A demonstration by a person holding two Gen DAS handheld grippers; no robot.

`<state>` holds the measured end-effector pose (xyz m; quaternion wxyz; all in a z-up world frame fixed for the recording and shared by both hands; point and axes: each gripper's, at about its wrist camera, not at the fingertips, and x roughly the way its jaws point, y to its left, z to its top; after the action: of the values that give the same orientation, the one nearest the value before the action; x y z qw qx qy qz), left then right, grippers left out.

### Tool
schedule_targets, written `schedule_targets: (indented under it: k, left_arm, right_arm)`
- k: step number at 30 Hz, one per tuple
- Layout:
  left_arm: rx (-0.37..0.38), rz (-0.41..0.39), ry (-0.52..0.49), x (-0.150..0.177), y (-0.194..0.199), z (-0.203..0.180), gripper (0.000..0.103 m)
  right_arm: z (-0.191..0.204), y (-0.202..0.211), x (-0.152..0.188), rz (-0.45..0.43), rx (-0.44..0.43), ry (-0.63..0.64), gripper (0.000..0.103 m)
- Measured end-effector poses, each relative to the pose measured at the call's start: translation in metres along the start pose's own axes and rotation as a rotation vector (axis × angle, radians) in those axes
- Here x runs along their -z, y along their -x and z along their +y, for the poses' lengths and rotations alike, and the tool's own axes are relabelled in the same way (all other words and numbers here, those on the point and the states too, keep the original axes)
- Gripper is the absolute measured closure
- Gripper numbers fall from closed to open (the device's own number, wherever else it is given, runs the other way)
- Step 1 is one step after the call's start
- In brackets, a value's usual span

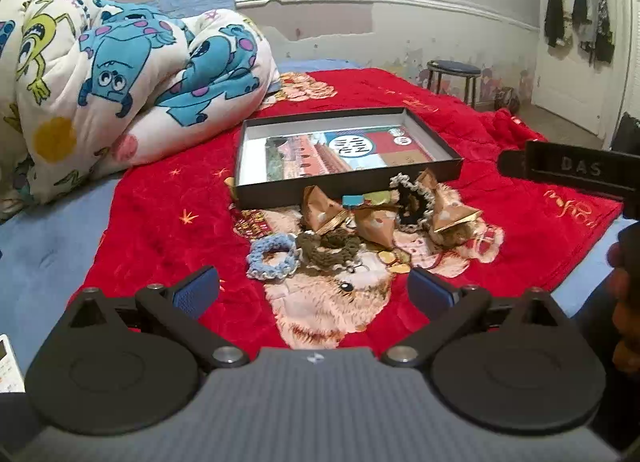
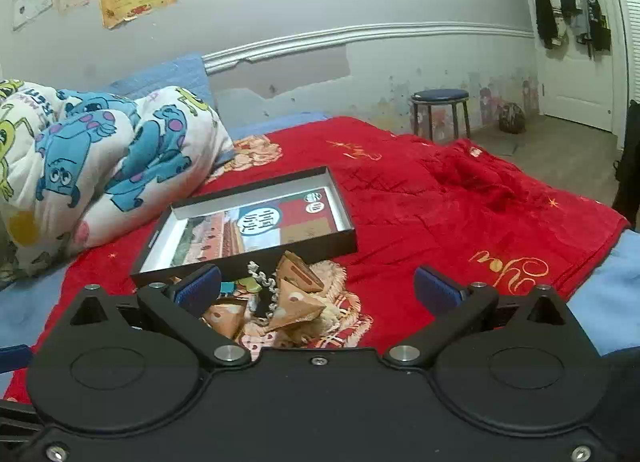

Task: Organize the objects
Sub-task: 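Move the left tool toward the blue scrunchie while the right tool approaches the brown knitted scrunchie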

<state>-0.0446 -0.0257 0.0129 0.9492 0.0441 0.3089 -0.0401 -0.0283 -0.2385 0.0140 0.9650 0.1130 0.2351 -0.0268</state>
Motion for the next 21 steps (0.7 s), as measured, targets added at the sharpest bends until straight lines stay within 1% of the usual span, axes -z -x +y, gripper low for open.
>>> schedule_targets:
  k: [3,6,8,11,14,18,20,21]
  left_arm:
    - [0.008,-0.013,-0.018,0.000,0.001,-0.003,0.000]
    - [-0.029,-0.016,-0.035,0.001,0.000,-0.008,0.000]
    - [-0.024,-0.019,-0.035,0.001,0.000,-0.008,0.000]
    - [-0.002,-0.013,-0.019,-0.003,-0.003,-0.003,0.000]
    - [0.049,0.019,0.016,-0.011,-0.012,0.004,0.000]
    - [0.021,0.026,0.065,-0.021,-0.024,0.012,0.000]
    - [0.030,0.046,0.079,-0.025,-0.029,0.016,0.000]
    - [0.032,0.043,0.080,-0.027,-0.030,0.018,0.000]
  right_arm:
    - [-0.002,-0.002,0.001,0.007,-0.003,-0.006,0.000]
    - [-0.002,-0.004,0.002,0.010,0.007,-0.003,0.000]
    - [0.000,-0.006,0.003,0.016,0.012,0.012,0.000]
    - [0.003,-0.008,0.004,0.024,0.001,0.030,0.000]
    - [0.004,-0.009,0.004,0.035,-0.018,0.038,0.000]
    - [0.008,-0.012,0.004,0.046,-0.055,0.051,0.000]
    - [0.012,-0.014,0.005,0.049,-0.052,0.069,0.000]
    - [0.013,-0.015,0.006,0.050,-0.050,0.076,0.000]
